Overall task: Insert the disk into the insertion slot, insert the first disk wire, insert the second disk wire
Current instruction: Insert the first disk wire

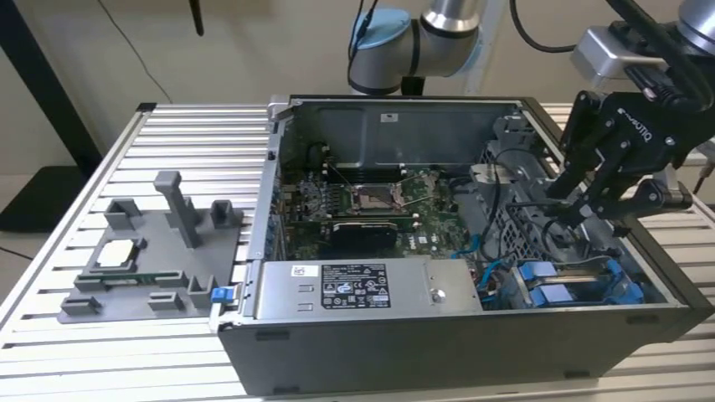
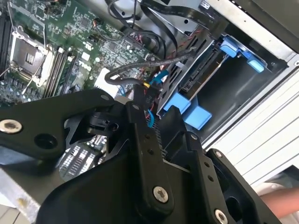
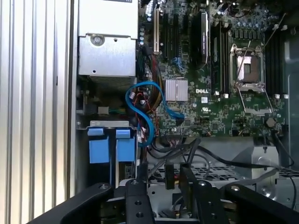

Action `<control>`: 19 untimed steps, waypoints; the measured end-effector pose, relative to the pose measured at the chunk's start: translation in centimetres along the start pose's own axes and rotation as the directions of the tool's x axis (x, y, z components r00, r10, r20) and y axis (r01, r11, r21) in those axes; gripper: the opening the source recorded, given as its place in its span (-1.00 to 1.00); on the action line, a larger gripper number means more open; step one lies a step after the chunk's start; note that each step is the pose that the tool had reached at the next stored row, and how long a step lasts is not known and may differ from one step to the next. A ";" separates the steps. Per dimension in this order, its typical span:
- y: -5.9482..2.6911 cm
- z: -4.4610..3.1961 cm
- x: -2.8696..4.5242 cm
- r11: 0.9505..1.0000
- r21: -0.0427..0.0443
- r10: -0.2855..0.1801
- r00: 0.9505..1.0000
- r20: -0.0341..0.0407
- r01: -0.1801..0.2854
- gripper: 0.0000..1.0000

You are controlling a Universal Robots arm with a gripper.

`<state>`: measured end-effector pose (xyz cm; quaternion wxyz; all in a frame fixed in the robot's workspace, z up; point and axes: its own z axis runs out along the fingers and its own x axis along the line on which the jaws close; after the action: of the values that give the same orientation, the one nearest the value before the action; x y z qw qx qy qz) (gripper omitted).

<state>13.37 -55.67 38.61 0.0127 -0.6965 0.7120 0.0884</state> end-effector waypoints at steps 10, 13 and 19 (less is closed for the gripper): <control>0.23 0.26 -0.04 1.000 0.011 0.021 0.999 0.024 -0.022 1.00; 0.26 0.39 -0.02 1.000 0.013 0.024 0.999 0.029 -0.024 1.00; 0.27 0.60 0.00 0.999 0.018 0.027 0.999 0.043 -0.027 1.00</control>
<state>13.04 -55.58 38.05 0.0331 -0.6846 0.7217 0.0965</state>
